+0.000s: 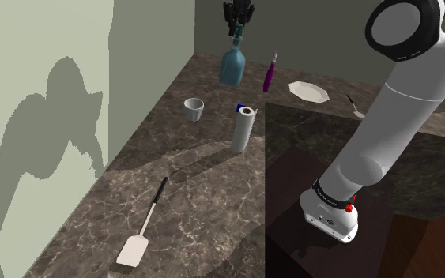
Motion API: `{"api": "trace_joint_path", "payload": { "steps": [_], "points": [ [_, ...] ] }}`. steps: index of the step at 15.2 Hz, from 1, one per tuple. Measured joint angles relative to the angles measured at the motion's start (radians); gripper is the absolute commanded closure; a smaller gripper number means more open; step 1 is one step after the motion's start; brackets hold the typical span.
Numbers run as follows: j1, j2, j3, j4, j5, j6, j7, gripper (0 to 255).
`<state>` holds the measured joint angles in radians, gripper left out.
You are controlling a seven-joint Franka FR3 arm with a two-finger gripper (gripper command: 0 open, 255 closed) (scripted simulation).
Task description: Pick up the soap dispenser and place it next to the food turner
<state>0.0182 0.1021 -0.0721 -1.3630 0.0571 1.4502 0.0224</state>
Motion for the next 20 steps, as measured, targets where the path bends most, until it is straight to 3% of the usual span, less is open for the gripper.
{"api": "trace_joint_path", "payload": {
  "steps": [11,20],
  "points": [
    [-0.006,0.102,-0.001,0.299,0.010,-0.197,0.008,255],
    [0.088,-0.139,0.071,-0.013,-0.004,-0.119,0.163,255]
  ]
}}
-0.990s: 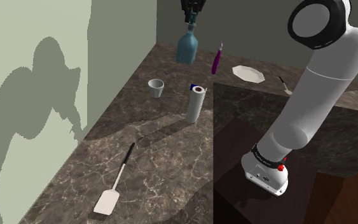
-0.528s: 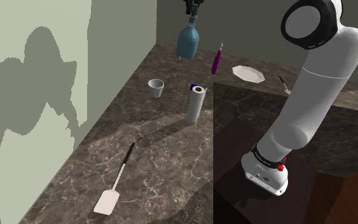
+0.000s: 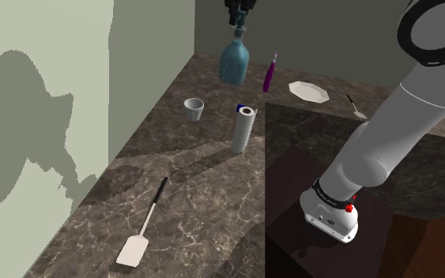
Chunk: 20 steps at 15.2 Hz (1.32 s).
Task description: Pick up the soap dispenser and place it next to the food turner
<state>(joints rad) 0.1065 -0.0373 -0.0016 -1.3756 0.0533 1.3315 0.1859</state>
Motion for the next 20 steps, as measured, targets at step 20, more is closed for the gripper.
{"api": "trace_joint_path", "payload": {
  "steps": [20],
  "points": [
    [0.179,-0.270,0.280,-0.272,0.082,0.038,0.463,255]
  ]
}}
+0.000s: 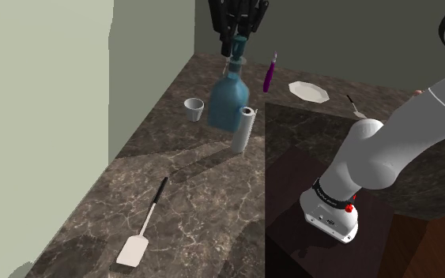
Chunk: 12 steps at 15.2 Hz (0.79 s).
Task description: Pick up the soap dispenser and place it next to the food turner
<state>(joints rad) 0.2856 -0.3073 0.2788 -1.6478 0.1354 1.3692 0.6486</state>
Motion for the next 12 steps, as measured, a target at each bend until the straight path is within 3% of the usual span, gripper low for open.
{"api": "trace_joint_path", "payload": {
  "steps": [12],
  "points": [
    [0.089,0.029,0.216,0.045,0.040,0.020,0.309,255]
  ]
}}
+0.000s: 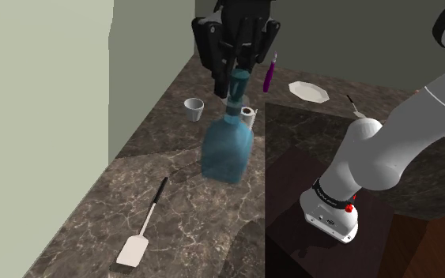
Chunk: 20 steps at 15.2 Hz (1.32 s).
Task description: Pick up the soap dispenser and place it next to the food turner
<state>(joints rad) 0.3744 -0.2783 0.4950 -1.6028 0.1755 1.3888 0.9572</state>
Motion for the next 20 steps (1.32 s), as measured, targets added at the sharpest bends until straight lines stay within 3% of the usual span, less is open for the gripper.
{"api": "trace_joint_path", "payload": {
  "steps": [20],
  "points": [
    [0.021,-0.096,0.008,-0.349,0.044,0.261,-0.031,255]
  ]
}}
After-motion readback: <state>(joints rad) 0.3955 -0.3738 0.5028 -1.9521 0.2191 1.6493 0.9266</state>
